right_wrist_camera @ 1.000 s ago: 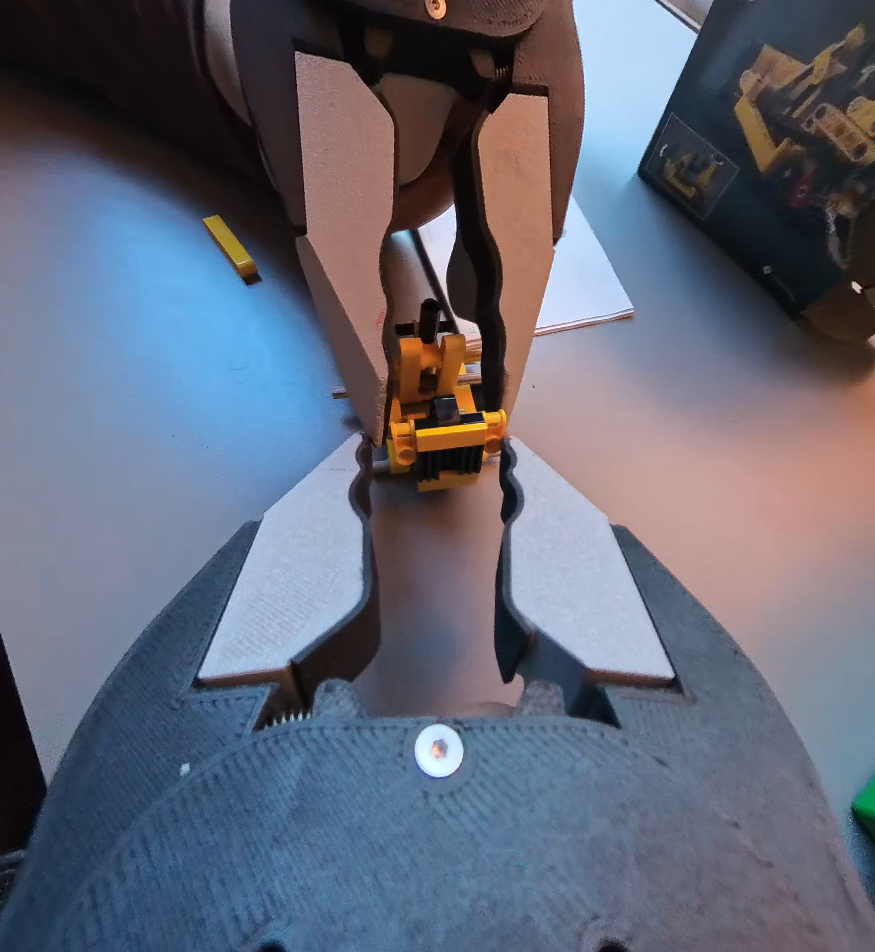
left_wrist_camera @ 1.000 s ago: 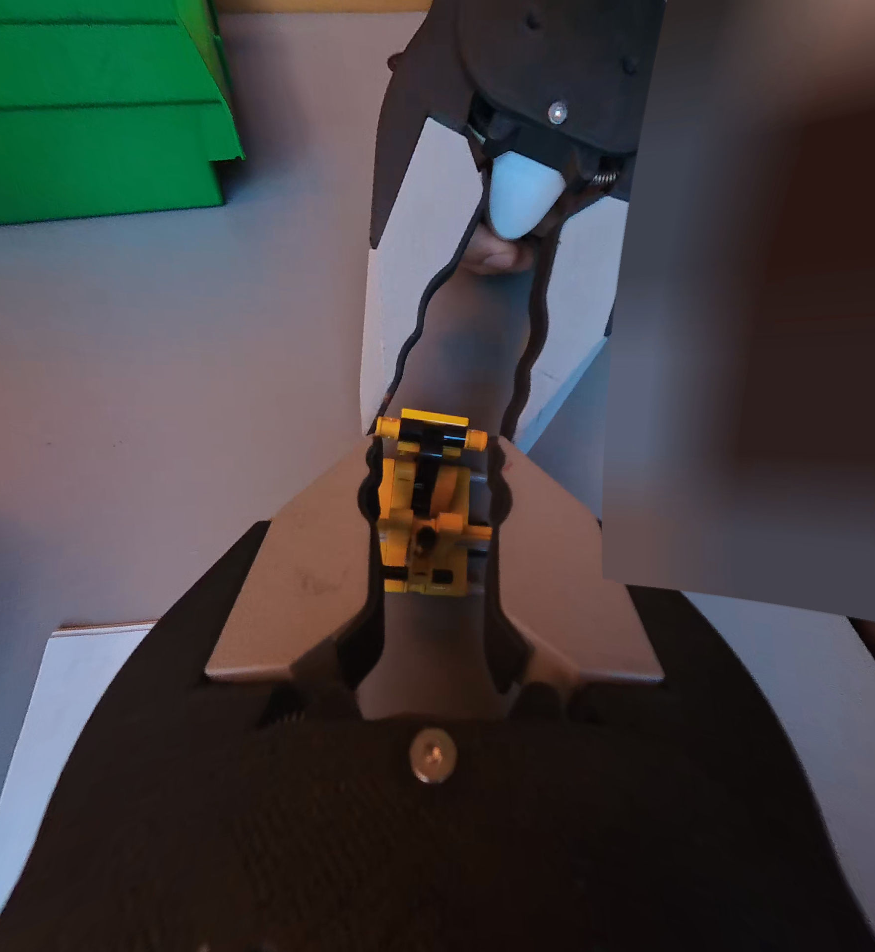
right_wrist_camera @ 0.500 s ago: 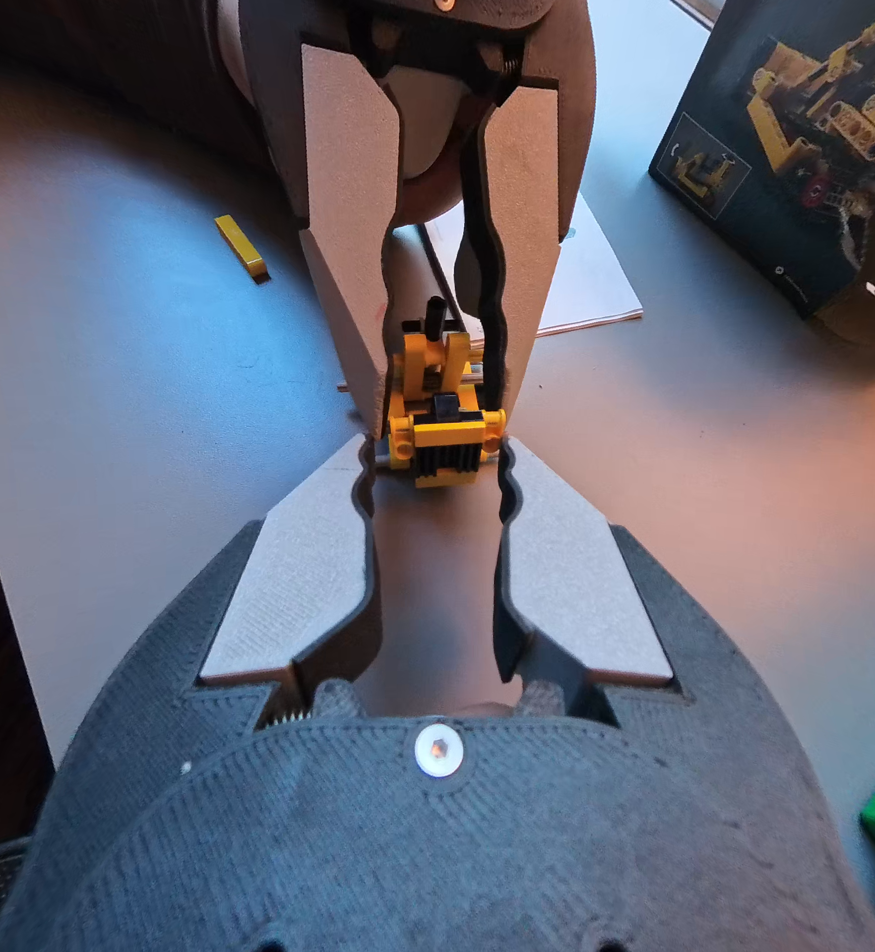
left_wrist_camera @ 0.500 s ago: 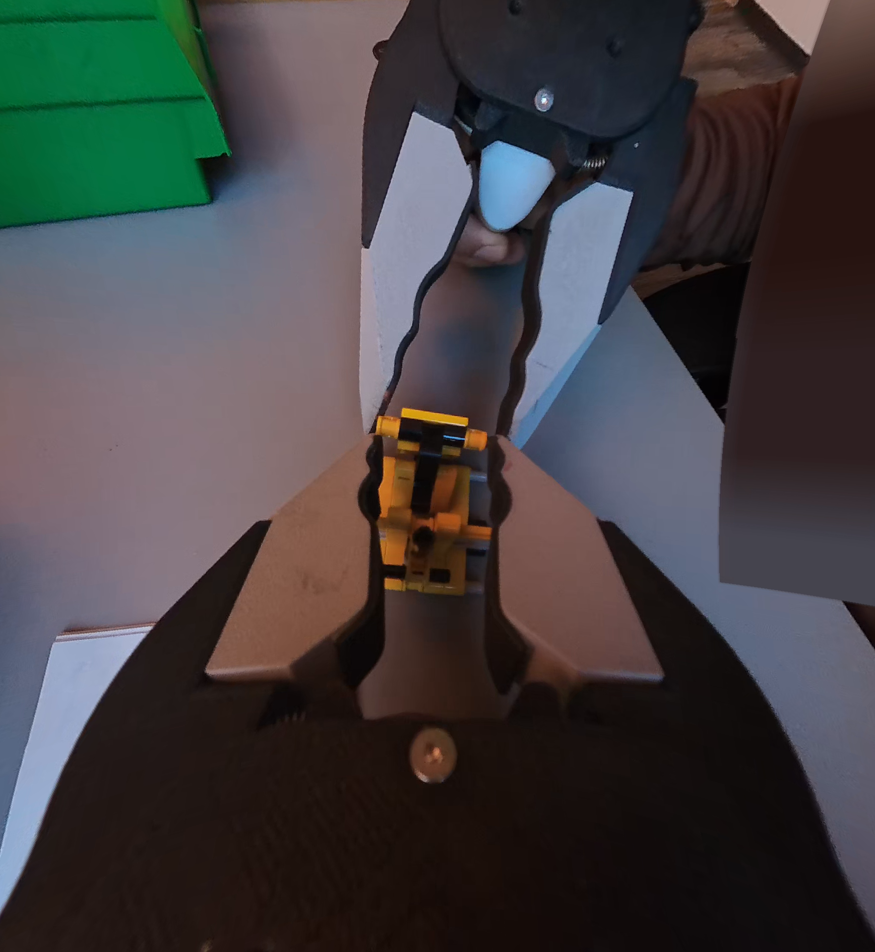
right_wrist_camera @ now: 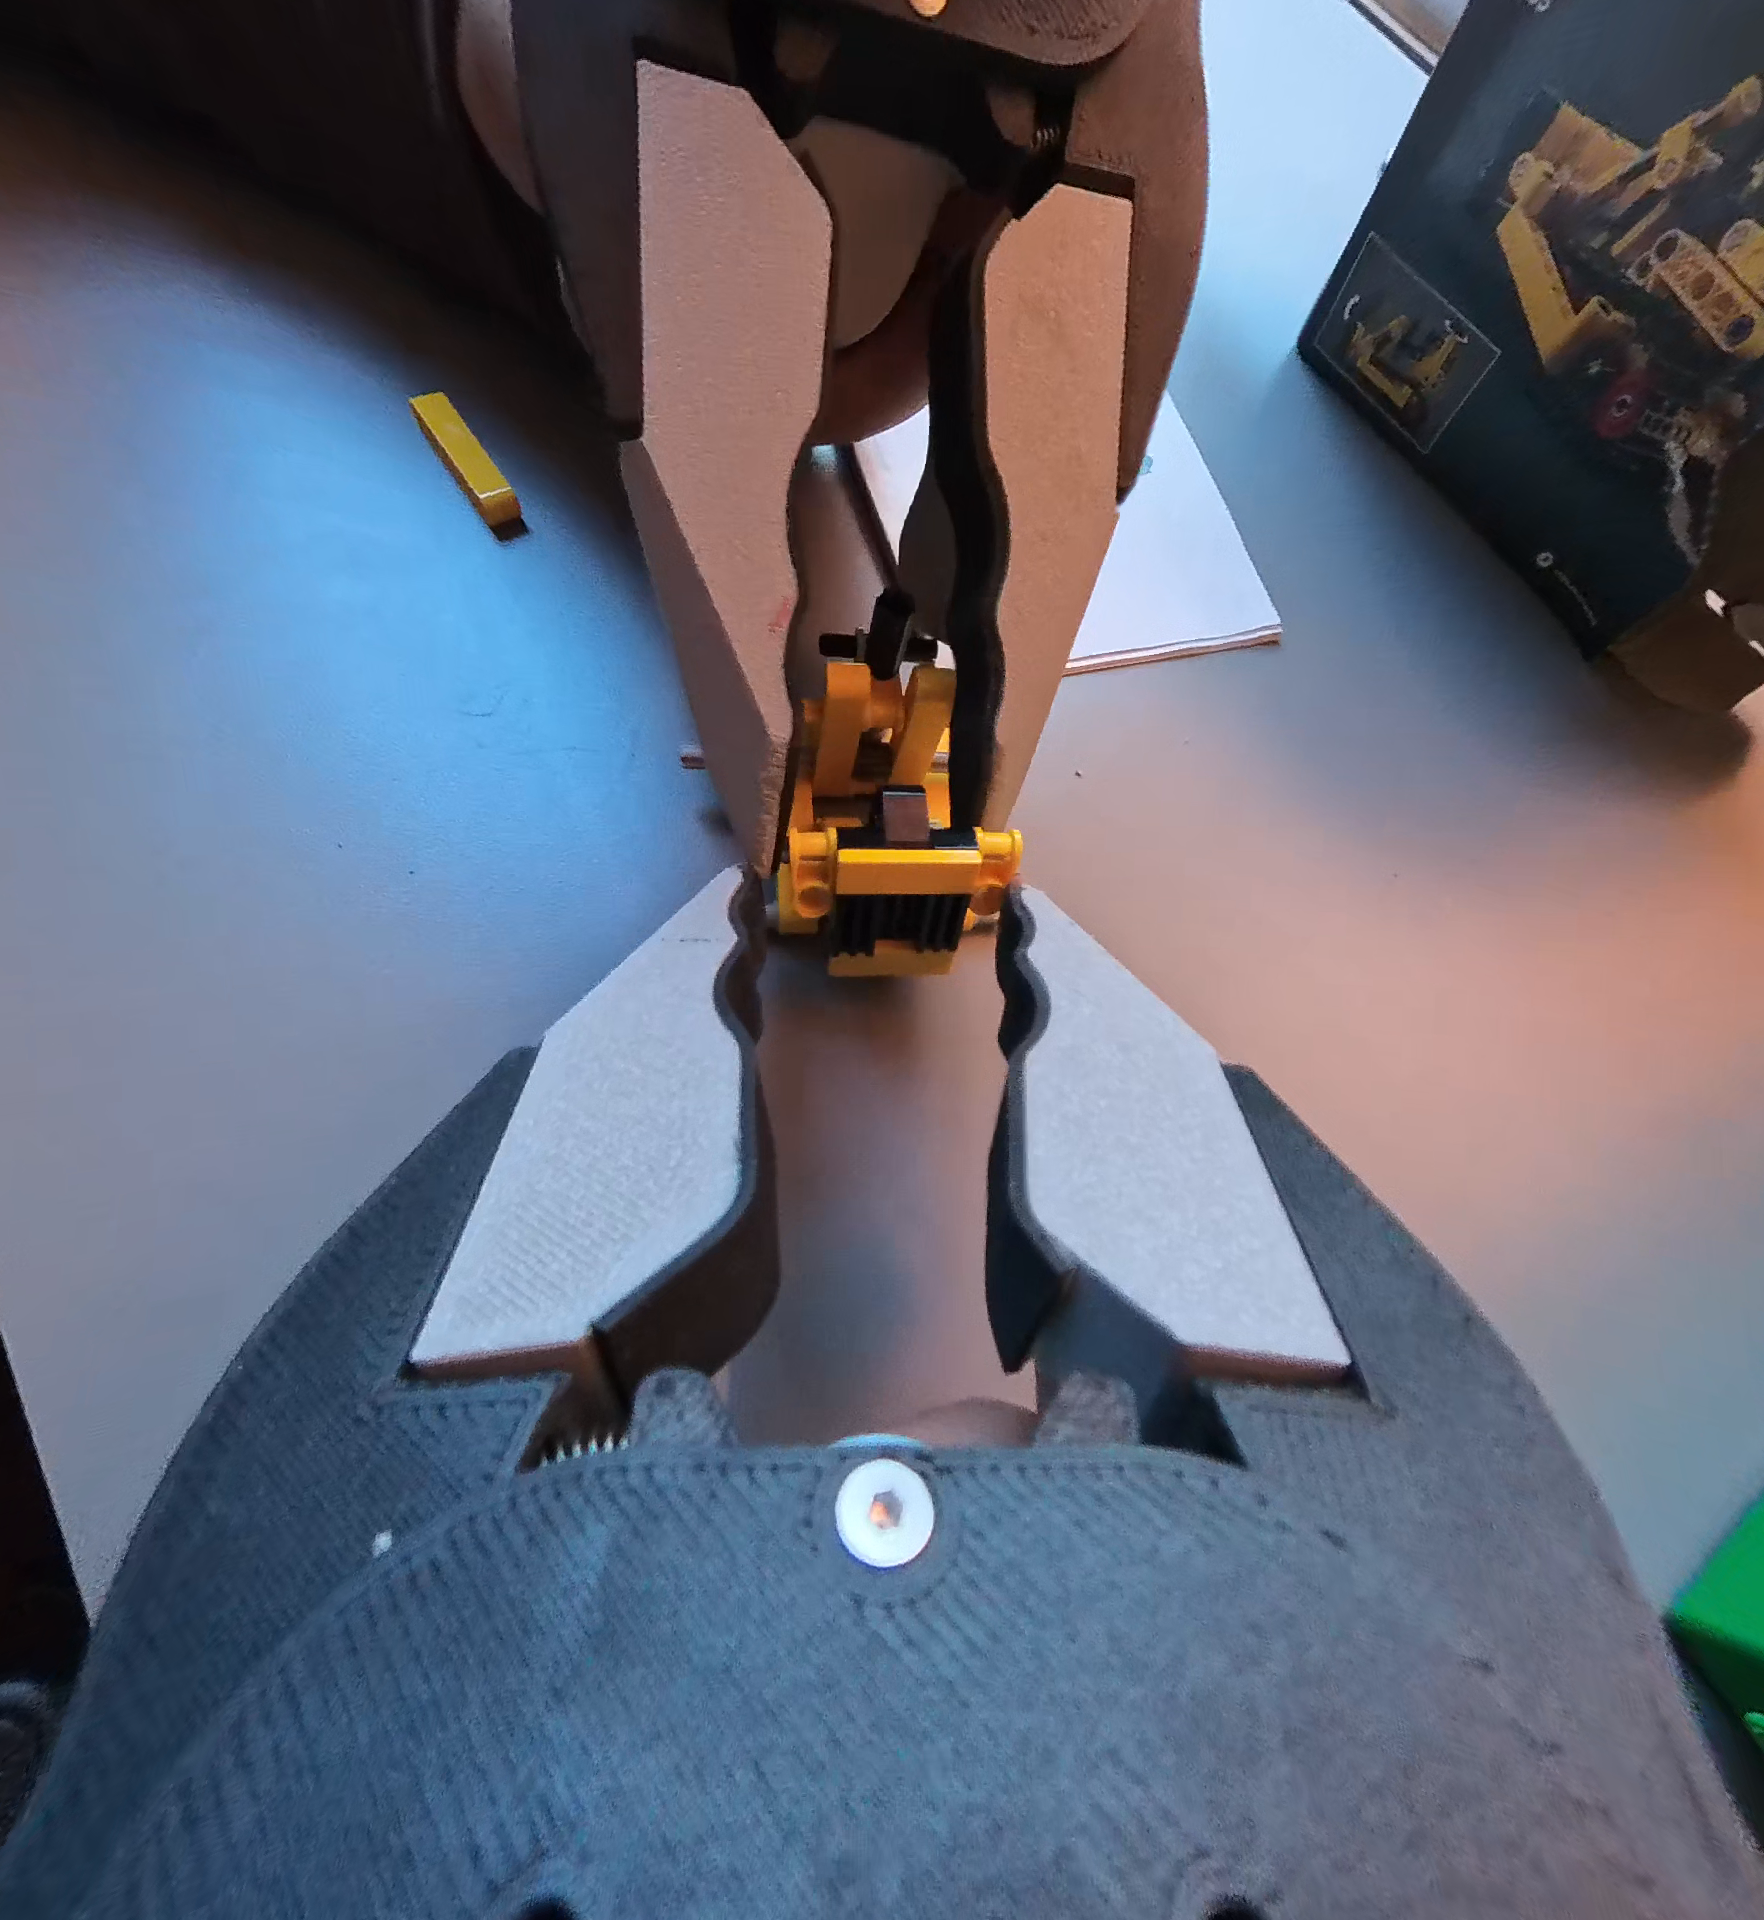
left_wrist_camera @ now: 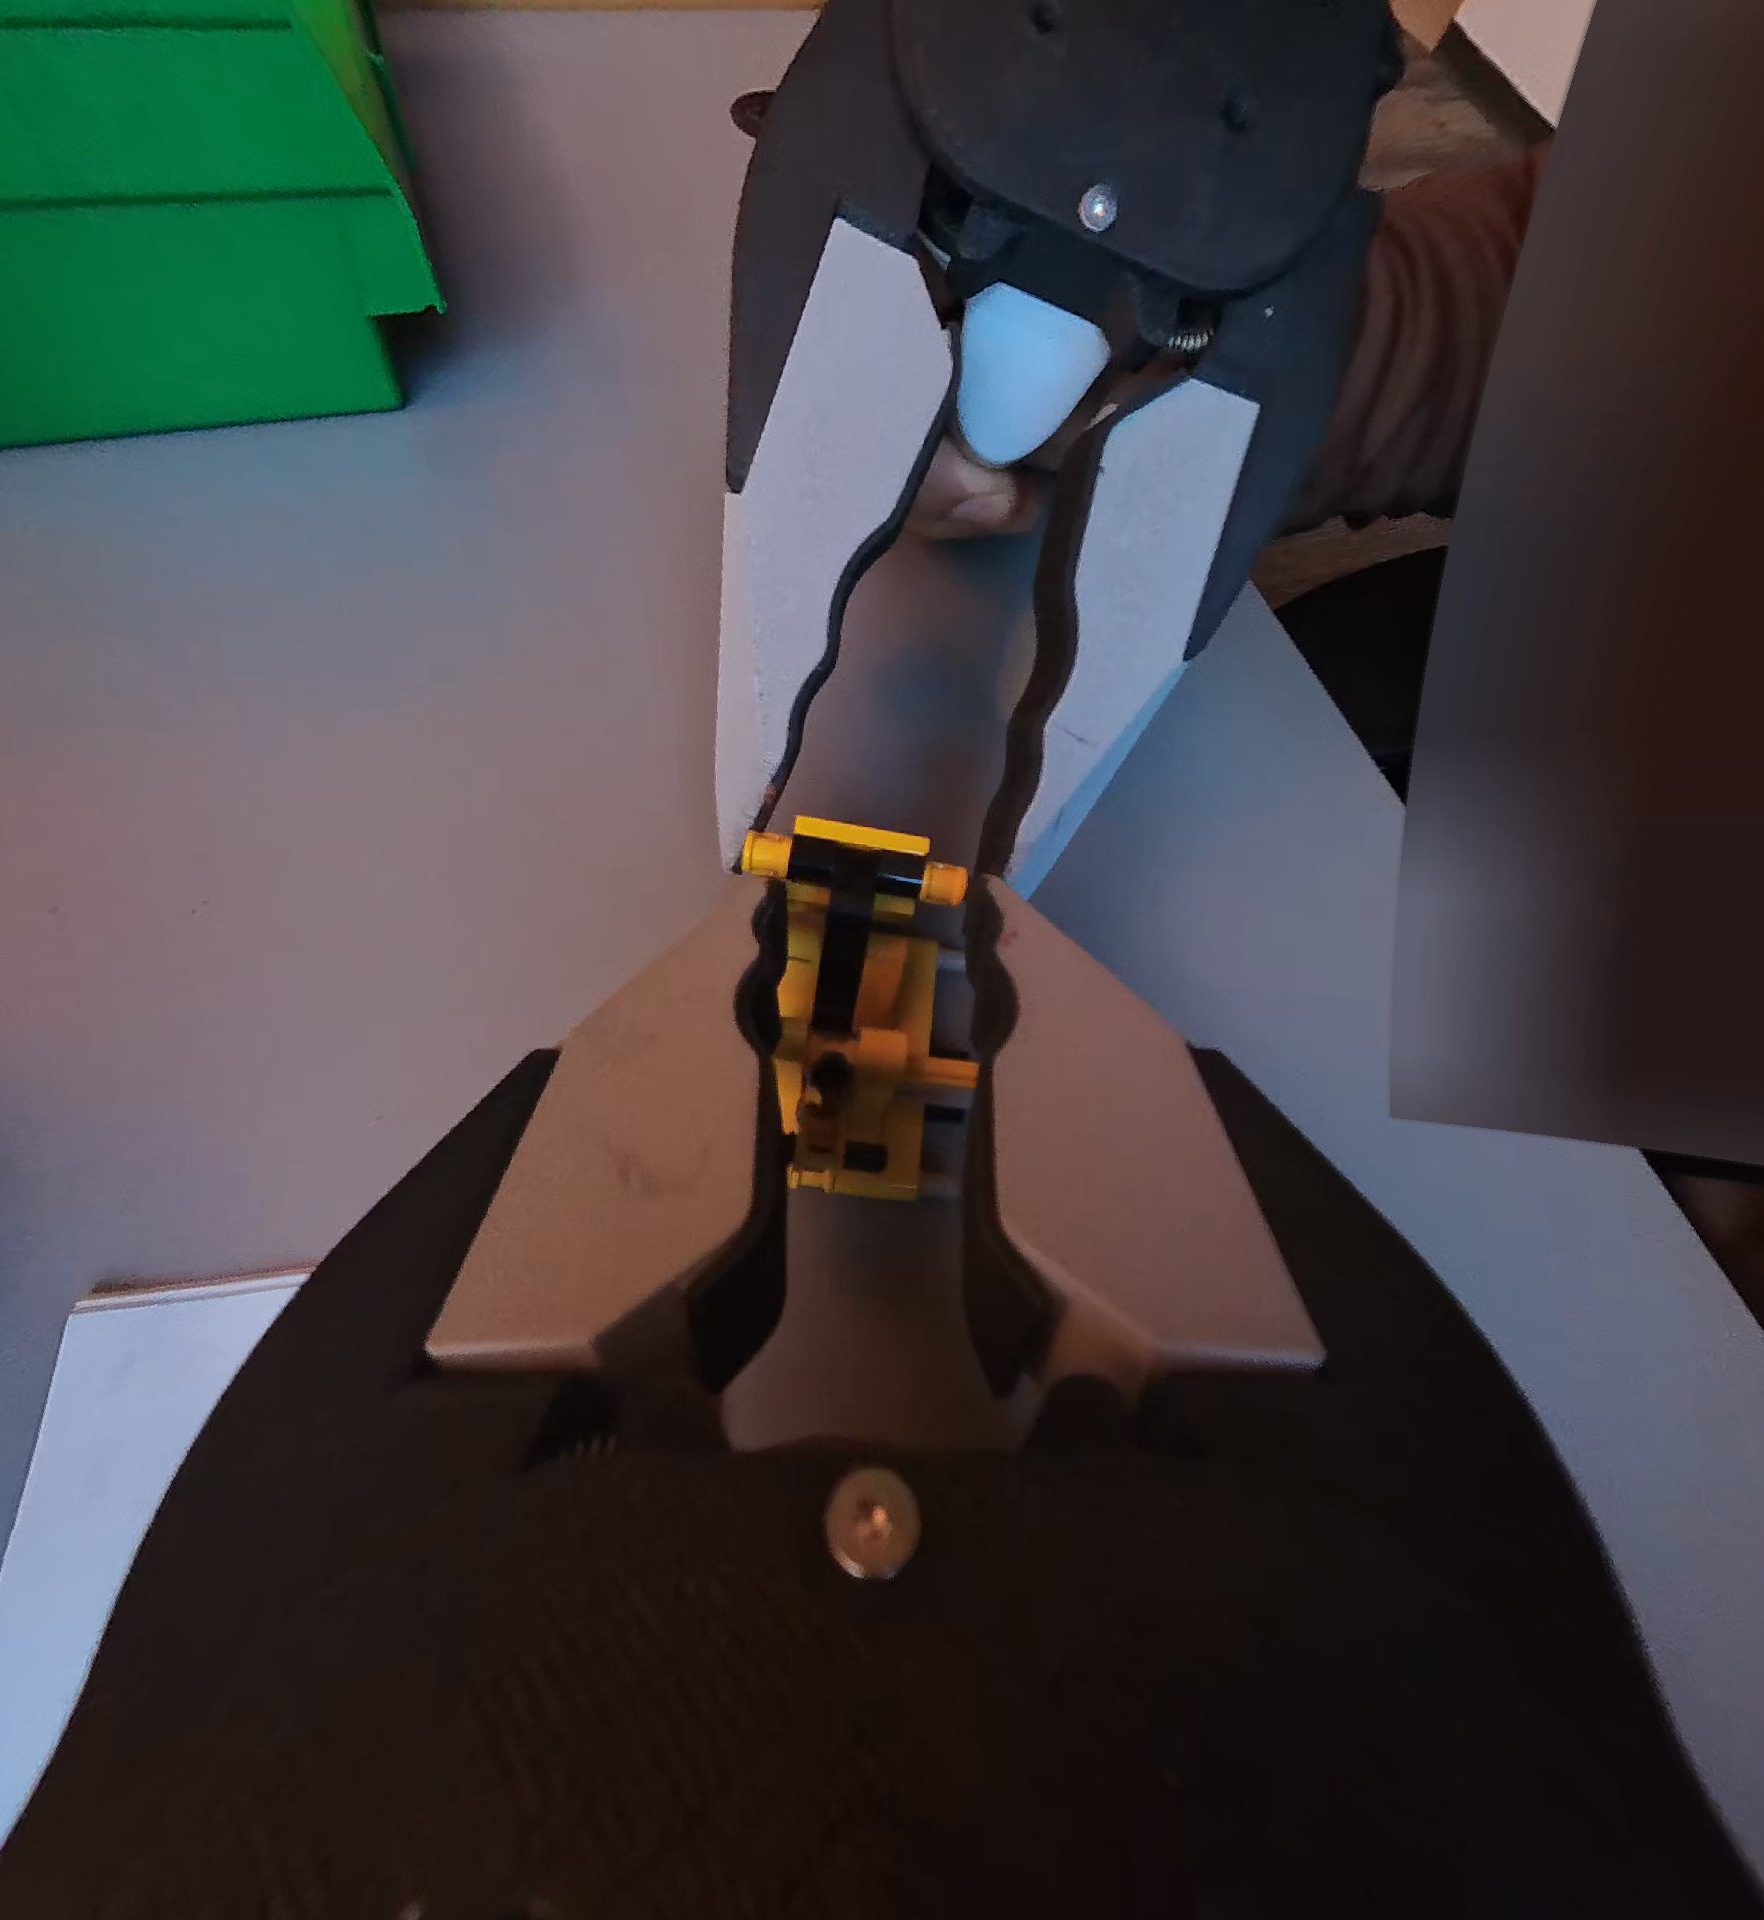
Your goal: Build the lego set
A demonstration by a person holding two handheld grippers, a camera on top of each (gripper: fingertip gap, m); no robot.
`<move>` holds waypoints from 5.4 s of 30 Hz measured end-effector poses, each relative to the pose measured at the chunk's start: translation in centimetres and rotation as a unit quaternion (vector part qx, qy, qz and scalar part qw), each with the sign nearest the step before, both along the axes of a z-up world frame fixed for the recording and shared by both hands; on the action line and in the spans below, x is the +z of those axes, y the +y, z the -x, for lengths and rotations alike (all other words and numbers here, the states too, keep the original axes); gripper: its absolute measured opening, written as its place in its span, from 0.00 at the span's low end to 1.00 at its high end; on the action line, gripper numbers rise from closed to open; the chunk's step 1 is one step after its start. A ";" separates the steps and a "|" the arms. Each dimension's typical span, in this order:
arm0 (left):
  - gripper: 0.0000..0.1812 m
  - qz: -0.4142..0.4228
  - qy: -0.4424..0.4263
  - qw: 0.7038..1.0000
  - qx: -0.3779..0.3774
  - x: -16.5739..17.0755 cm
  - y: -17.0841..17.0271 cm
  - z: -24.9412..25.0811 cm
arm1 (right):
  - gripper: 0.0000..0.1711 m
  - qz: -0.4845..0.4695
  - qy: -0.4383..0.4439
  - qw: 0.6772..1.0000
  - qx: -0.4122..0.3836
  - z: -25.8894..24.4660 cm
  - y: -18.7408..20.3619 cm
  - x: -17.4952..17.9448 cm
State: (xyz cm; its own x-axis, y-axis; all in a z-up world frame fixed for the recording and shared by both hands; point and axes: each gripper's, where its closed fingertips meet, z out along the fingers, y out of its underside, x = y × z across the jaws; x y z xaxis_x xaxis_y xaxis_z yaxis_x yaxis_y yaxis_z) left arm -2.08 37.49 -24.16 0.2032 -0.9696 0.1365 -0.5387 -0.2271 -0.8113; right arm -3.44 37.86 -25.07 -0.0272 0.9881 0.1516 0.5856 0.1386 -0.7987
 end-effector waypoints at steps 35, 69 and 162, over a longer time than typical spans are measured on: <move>0.16 -0.054 0.037 0.998 -0.001 0.0 0.3 0.5 | 0.25 -0.015 0.005 1.000 -0.024 0.4 0.4 0.1; 0.16 -0.097 0.059 0.993 -0.023 0.0 0.0 0.3 | 0.24 -0.051 -0.010 0.998 0.036 0.4 0.2 -0.2; 0.14 -0.408 0.108 0.905 -0.055 1.5 -0.3 0.4 | 0.23 -0.505 -0.005 0.863 -0.027 0.3 1.0 2.9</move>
